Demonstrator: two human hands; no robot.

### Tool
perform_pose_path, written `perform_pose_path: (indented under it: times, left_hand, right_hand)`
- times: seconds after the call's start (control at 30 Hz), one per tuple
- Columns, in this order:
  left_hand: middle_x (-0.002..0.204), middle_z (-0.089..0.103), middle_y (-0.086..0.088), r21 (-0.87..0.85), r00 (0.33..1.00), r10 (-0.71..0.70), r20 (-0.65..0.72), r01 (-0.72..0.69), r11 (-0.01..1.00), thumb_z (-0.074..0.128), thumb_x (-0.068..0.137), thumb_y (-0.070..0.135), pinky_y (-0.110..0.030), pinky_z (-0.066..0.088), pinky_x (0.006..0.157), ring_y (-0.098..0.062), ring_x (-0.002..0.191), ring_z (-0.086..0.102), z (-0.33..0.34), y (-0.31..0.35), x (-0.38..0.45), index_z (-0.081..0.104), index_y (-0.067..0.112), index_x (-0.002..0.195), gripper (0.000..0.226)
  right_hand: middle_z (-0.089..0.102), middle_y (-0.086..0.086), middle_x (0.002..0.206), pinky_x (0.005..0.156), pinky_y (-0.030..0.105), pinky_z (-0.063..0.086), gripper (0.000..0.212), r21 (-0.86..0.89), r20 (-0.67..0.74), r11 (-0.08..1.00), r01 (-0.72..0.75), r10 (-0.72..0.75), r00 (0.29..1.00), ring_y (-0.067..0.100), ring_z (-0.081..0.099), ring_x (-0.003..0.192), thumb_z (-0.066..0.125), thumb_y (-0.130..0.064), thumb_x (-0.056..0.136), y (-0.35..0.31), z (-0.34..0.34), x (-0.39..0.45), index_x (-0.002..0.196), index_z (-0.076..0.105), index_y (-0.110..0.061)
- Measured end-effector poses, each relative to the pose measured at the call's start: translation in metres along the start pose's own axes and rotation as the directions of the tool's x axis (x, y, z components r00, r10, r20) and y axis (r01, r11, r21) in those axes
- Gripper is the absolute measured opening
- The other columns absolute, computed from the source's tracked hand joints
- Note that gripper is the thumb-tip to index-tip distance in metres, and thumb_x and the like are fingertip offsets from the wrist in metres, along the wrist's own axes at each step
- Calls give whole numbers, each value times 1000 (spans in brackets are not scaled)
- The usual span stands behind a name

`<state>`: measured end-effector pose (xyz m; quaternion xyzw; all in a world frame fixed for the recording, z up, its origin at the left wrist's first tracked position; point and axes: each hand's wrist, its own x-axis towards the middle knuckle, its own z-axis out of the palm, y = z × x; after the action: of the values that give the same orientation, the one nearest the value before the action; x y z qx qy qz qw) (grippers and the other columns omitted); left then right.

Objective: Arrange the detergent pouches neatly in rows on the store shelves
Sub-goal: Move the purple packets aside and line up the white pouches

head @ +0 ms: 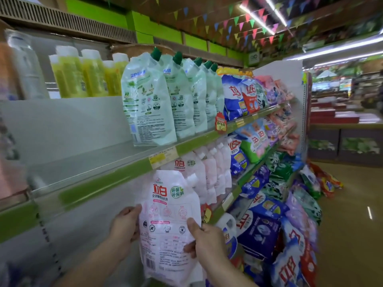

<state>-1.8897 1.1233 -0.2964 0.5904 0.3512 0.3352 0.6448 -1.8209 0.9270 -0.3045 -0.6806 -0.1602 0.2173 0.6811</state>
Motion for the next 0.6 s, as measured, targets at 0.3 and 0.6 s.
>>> perform_pose_path:
  times: [0.3, 0.6]
  left_hand:
    - [59, 40, -11, -40, 998, 64, -5, -64, 997, 55, 97, 19, -26, 26, 49, -17, 49, 34, 11, -4, 116, 47, 10, 71, 28]
    - [44, 43, -4, -164, 993, 77, -89, -91, 982, 50, 98, 11, -32, 28, 51, -15, 38, 39, 44, -18, 159, 47, 8, 72, 27]
  right_hand:
    - [64, 7, 59, 53, 31, 47, 35, 69, -11, 996, 59, -58, 998, 8, 57, 41, 57, -33, 93, 6, 41, 94, 77, 66, -3]
    - [71, 11, 69, 78, 45, 57, 34, -60, 47, 992, 114, -111, 993, 22, 68, 65, 53, -34, 94, 17, 35, 150, 74, 69, -11]
